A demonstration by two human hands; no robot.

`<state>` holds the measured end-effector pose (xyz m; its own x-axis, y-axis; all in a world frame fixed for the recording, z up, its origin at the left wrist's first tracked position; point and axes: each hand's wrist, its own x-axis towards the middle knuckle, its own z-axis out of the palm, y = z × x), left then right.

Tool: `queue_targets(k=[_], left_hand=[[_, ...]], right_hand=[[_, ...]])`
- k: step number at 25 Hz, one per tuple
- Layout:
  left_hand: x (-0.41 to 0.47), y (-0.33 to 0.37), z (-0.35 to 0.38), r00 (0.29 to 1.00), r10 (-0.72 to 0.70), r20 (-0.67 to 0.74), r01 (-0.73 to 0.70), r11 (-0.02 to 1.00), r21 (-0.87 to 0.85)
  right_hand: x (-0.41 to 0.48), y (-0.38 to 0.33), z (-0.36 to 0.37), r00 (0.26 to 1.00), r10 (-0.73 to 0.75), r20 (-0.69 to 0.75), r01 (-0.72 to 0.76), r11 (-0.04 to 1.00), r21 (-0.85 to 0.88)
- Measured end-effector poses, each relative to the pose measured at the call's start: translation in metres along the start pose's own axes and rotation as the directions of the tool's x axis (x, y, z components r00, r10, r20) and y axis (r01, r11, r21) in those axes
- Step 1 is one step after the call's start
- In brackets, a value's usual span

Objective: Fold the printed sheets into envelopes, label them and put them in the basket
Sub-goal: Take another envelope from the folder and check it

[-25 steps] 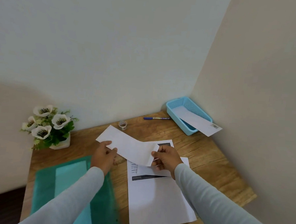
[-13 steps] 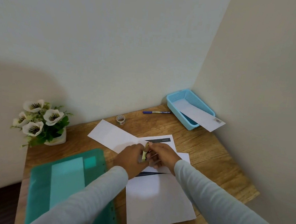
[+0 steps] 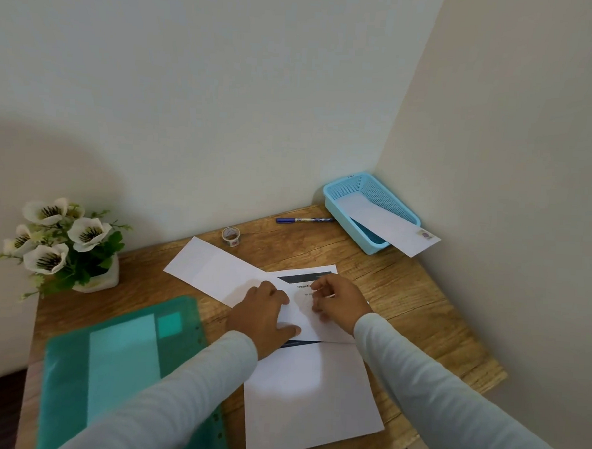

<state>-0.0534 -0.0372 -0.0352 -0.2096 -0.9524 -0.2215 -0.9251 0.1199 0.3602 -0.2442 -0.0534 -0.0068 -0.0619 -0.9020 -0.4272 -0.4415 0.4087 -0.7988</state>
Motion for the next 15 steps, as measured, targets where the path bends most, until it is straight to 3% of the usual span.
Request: queue_targets(k=[3, 6, 10, 15], left_hand=[[0.001, 0.002, 0.005, 0.997, 0.061, -0.038, -0.055, 0.989, 0.140], [0.003, 0.002, 0.005, 0.998, 0.056, -0.033, -0.051, 0.990, 0.133], [-0.001, -0.001, 0.005, 0.998, 0.055, -0.023, -0.054, 0.996, 0.077], [-0.004, -0.008, 0.005, 0.998, 0.041, -0.041, -0.043, 0.998, -0.053]], right_hand=[[-0.001, -0.007, 0.005, 0.971, 0.238, 0.013, -0.230, 0.922, 0.312], [-0.002, -0.016, 0.010, 0.949, 0.306, 0.072, -0.304, 0.838, 0.453], [-0.001, -0.023, 0.018, 0.939, 0.326, 0.109, -0.338, 0.823, 0.457], [0.001, -0.024, 0.024, 0.943, 0.306, 0.133, -0.332, 0.899, 0.286]])
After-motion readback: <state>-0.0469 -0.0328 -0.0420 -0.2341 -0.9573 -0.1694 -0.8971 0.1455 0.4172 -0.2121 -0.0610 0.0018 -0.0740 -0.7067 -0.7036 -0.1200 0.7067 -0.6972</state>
